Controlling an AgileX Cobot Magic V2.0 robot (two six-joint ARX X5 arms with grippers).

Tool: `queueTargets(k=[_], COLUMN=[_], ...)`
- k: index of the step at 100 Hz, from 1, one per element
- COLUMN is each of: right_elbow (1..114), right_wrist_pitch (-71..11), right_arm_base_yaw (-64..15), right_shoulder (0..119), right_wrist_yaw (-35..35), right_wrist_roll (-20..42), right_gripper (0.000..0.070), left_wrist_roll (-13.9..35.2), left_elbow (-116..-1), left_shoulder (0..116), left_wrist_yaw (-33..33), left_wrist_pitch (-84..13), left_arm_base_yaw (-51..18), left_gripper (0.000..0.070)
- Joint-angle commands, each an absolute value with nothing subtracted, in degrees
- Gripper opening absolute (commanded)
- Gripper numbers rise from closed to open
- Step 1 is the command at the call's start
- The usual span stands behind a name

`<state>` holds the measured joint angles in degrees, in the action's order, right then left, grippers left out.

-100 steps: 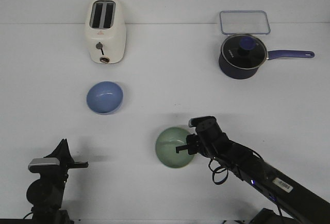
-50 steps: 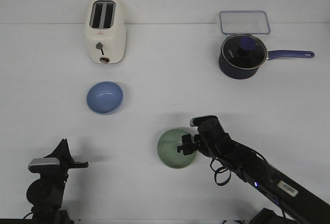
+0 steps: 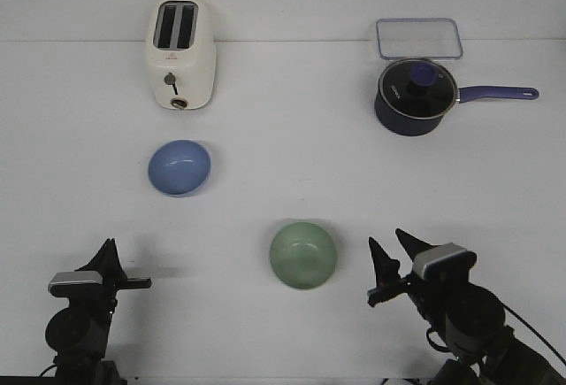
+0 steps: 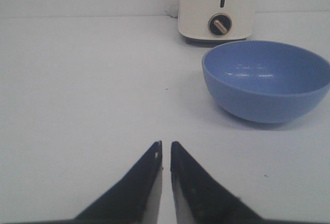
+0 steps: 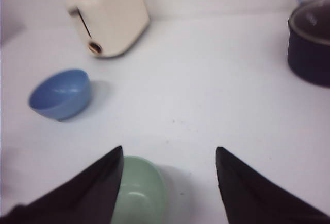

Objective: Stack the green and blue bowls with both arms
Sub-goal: 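Open the right gripper and withdraw it from the green bowl, then reach the left gripper to the blue bowl rim and grasp it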

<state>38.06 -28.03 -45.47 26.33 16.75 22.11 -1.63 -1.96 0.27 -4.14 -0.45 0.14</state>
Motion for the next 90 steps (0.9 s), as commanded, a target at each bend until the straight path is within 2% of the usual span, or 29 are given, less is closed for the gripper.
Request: queueTargets(k=[1,12,27,35,42,56,69,82,86,90], right_elbow=[36.21,33.39,31.99,31.99,31.99,31.99,31.99,31.99,31.99,31.99], right_wrist_pitch=[-27.92,-28.27,-28.84,-28.8,-28.8,-28.8,-28.8,-28.75,-28.75,-28.75], right_arm_base_yaw=[-46.72,-47.31,-47.31,-47.31,-47.31,-47.29,-47.31,-47.31,-47.31,-47.29], right_shoulder=[24.51,21.06,20.29,20.29,20.29,20.29,20.29,20.29,20.29,20.29], right_wrist_yaw=[17.04,16.93,16.75,16.75,16.78,17.02,16.99,16.99,16.99,16.99], right_wrist_roll=[20.64,20.67,20.69,20.67,20.64,19.31,19.22,19.22,19.22,19.22], right_gripper=[0.037,0.037,0.037,0.037,0.037,0.037,0.037,0.037,0.037,0.037], left_wrist_roll=[-2.15,-1.21,12.01,16.6,23.16,28.62,27.77,20.78,18.04,16.14], left_elbow=[-0.8,-0.8,-0.8,-0.8,-0.8,-4.82,-14.83,-29.45,-34.2,-38.79], left_shoulder=[0.19,0.19,0.19,0.19,0.19,0.82,8.4,25.3,31.38,37.43], left_wrist_yaw=[-4.01,-3.92,-3.84,-3.86,-3.84,-2.48,-2.57,-0.78,0.93,2.42], left_wrist_pitch=[0.12,0.12,0.12,0.32,1.56,3.07,1.17,-7.16,-10.26,-13.54], left_arm_base_yaw=[0.14,0.14,0.14,0.14,0.14,0.14,0.14,-0.01,-0.01,-0.01], left_gripper=[0.0015,0.0015,0.0015,0.0015,0.0012,0.0012,0.0012,0.0024,0.0092,0.0232])
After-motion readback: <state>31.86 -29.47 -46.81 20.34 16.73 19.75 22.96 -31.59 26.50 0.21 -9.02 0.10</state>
